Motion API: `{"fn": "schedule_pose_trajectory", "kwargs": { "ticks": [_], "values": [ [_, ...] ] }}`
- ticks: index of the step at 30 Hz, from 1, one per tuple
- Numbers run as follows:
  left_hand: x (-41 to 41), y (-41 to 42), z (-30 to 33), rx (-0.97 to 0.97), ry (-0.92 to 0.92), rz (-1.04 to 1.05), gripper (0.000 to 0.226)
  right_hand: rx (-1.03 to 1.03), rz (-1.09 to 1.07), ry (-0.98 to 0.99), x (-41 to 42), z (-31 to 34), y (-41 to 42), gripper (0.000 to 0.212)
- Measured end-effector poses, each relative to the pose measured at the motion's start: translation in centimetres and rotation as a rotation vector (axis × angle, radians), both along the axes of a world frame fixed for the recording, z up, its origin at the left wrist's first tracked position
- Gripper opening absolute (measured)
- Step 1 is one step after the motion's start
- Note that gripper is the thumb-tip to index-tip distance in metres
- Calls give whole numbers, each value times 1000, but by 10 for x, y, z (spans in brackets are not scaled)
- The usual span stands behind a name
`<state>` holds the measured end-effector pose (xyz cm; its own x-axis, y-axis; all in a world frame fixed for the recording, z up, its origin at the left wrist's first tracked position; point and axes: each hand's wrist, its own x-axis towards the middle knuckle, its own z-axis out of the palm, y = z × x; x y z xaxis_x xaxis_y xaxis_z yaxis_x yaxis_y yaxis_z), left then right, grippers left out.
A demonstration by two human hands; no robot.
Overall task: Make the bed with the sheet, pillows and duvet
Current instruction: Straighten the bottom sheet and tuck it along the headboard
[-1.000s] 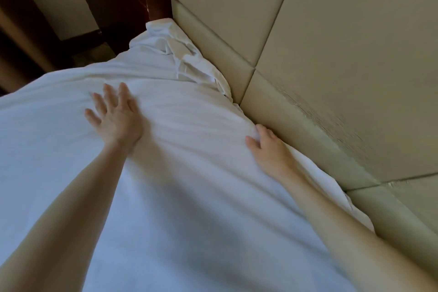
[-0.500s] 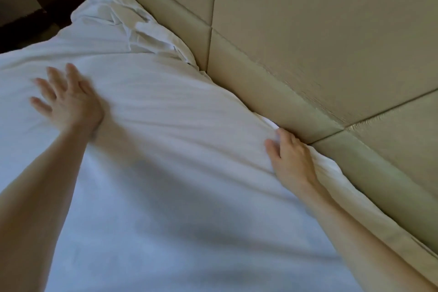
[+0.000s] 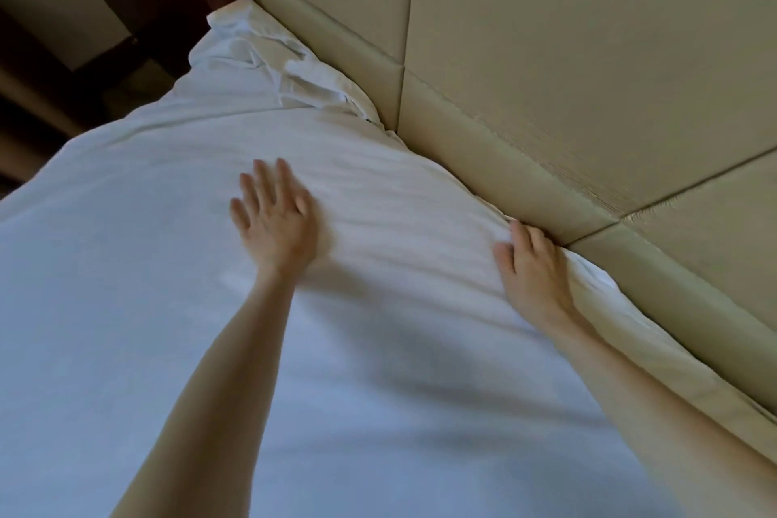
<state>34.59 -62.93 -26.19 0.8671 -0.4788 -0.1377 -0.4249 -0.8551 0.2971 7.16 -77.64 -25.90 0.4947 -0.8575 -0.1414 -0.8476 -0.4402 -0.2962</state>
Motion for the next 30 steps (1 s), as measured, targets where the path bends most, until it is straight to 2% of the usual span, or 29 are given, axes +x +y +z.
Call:
{"fn": "schedule_pose_trajectory", "kwargs": {
  "ticks": [3,6,10,12,15,22,26,30],
  "values": [
    [-30,2,-4,19,-39,-56,54,-123,-57,67,-24,-4,25,61],
    [-37,2,-8,40,-60,-74,55,-71,-139,146,-10,-7,8,63],
    [-35,3,-8,14,-44,-65,54,59,-112,245,-3,5,-13,40],
    [-31,1,-7,-26,-29,-79,53,5,3,127,3,18,-6,29],
    [-8,1,-8,-121,-20,-34,52,-31,278,-43,45,27,3,27],
    [65,2,-10,-62,-126,106,55,20,501,-298,204,38,-24,33],
    [84,-4,-20,-102,-215,118,56,20,650,-291,294,27,-41,29],
    [103,-14,-31,-141,-282,148,58,-63,686,-294,354,27,-45,42]
  ]
}}
